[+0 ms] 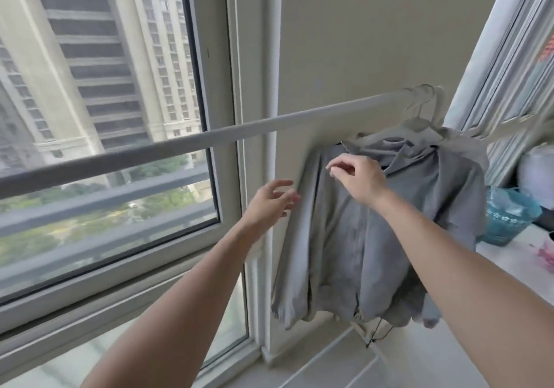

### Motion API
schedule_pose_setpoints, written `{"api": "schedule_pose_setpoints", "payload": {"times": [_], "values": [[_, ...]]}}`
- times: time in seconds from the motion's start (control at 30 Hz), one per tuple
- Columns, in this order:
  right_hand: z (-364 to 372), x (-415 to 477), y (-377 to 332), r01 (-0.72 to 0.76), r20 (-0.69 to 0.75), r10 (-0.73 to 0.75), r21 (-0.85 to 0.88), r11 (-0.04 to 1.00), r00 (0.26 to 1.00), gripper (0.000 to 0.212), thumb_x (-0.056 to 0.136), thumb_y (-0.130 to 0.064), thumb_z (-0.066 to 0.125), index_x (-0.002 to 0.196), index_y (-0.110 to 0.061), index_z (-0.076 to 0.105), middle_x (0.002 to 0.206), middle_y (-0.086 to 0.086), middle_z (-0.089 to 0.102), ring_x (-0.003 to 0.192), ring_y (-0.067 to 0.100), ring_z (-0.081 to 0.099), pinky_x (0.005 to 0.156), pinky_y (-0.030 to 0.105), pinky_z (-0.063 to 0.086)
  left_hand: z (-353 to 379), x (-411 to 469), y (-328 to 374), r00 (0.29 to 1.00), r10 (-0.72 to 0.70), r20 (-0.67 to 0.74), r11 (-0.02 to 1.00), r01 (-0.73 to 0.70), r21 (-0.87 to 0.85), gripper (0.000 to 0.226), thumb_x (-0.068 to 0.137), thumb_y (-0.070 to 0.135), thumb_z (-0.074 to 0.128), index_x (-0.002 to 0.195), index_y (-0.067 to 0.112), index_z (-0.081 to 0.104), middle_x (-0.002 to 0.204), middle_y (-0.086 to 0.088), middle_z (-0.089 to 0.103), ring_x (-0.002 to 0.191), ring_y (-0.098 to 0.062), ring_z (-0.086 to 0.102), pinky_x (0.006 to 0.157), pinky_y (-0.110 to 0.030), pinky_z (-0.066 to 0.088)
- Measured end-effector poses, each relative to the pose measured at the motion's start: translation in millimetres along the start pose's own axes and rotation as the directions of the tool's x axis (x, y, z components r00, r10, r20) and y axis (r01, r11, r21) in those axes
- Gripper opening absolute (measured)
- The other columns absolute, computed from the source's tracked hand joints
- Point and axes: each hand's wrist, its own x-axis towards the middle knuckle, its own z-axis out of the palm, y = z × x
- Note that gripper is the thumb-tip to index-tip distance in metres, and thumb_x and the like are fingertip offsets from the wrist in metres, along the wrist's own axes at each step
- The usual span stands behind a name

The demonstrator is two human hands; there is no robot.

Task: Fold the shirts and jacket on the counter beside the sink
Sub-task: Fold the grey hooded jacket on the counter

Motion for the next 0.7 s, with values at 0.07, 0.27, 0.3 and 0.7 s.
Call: {"api": "schedule_pose_setpoints", "payload": {"times": [0.07, 0.27, 0.3, 0.7], "values": [[-23, 23, 32, -0.019, -0.137, 0.017, -0.020, 1.000, 0.990, 0.006, 0.090, -0.023, 0.065, 0.086, -0.027, 0.067, 0.083, -0.011, 0.068, 0.078, 0.011, 0.062, 0.074, 0.027, 0.046, 17, 34, 6, 1.000, 0.025, -0.015, 0.999, -0.025, 0.023, 0.031, 0.101, 0.024, 0.057, 0.131, 0.016, 0.056, 0.107, -0.004, 0.074, 0.092, -0.013, 0.070, 0.079, -0.024, 0.050], [-95, 83, 112, -0.066, -0.406, 0.042, -0.046, 0.997, 0.913, 0.026, 0.084, -0.024, 0.075, 0.101, -0.020, 0.055, 0.102, -0.004, 0.051, 0.090, 0.015, 0.056, 0.081, 0.029, 0.043, 83, 119, 27, 0.963, 0.215, -0.162, 0.909, -0.137, 0.393, 0.049, 0.088, 0.014, 0.069, 0.135, 0.019, 0.055, 0.132, -0.006, 0.056, 0.120, -0.015, 0.048, 0.101, -0.022, 0.038], [-102, 91, 123, -0.068, -0.351, 0.065, 0.004, 0.998, 0.934, 0.025, 0.084, -0.025, 0.076, 0.101, -0.020, 0.058, 0.100, -0.004, 0.055, 0.087, 0.012, 0.058, 0.080, 0.026, 0.044, 94, 130, 30, 0.953, 0.249, -0.173, 0.863, -0.137, 0.486, 0.053, 0.086, 0.014, 0.070, 0.136, 0.021, 0.054, 0.134, -0.007, 0.051, 0.127, -0.020, 0.043, 0.108, -0.026, 0.034], [-103, 142, 159, 0.145, 0.029, -0.149, 0.104, 0.984, 0.988, 0.028, 0.098, -0.024, 0.056, 0.071, -0.015, 0.059, 0.053, -0.009, 0.053, 0.057, 0.021, 0.052, 0.062, 0.029, 0.047, 142, 170, 46, 0.922, 0.286, -0.262, 0.602, 0.040, 0.798, 0.027, 0.087, 0.038, 0.067, 0.111, 0.025, 0.061, 0.106, -0.001, 0.068, 0.105, -0.030, 0.057, 0.086, -0.039, 0.038]]}}
